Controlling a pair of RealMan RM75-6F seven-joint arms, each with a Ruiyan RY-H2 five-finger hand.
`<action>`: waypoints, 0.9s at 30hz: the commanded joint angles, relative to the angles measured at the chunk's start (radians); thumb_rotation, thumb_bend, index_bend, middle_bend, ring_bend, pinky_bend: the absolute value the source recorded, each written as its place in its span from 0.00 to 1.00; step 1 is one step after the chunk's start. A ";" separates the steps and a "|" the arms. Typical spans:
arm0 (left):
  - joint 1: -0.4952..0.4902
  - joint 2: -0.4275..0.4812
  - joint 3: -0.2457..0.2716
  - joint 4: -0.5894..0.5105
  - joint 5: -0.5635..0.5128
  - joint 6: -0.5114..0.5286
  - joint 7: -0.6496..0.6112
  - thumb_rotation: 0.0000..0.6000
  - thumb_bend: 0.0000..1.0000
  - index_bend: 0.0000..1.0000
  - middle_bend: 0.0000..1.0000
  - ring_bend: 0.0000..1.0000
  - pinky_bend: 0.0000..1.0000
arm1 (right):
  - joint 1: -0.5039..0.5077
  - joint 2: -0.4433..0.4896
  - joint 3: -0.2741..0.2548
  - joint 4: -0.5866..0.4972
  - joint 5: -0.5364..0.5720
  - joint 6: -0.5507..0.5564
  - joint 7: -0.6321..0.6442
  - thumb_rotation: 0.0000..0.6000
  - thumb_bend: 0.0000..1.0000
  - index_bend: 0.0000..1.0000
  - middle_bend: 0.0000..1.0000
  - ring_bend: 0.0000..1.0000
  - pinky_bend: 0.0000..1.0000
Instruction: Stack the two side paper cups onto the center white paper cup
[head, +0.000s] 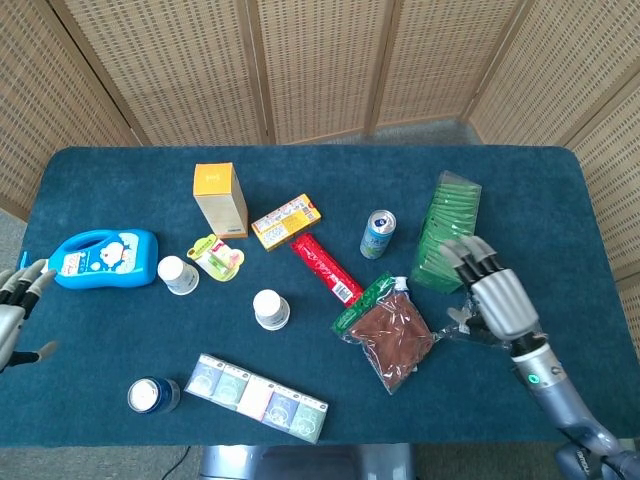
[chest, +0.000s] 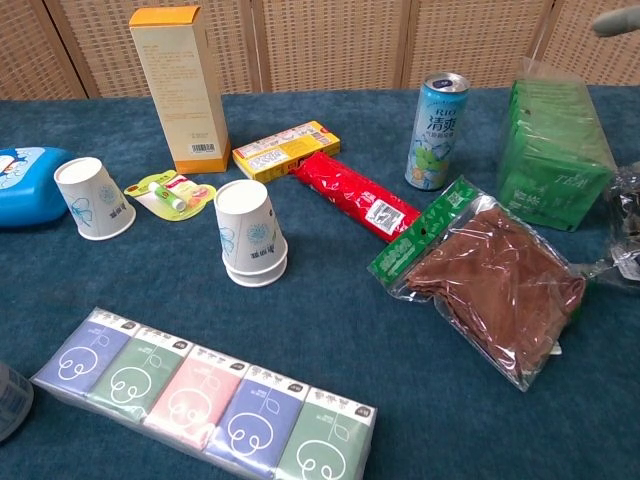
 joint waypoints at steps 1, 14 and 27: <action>-0.033 -0.003 -0.013 -0.039 -0.022 -0.040 0.051 1.00 0.23 0.00 0.00 0.00 0.00 | -0.046 0.007 0.005 0.044 0.035 0.023 0.035 1.00 0.07 0.00 0.00 0.00 0.13; -0.184 -0.091 -0.097 -0.131 -0.231 -0.210 0.292 1.00 0.23 0.00 0.00 0.00 0.00 | -0.160 0.061 0.003 0.021 0.067 0.069 0.089 1.00 0.06 0.00 0.00 0.00 0.13; -0.356 -0.250 -0.152 -0.109 -0.545 -0.288 0.553 1.00 0.23 0.00 0.00 0.00 0.00 | -0.187 0.067 0.022 0.020 0.055 0.072 0.090 1.00 0.06 0.02 0.00 0.00 0.13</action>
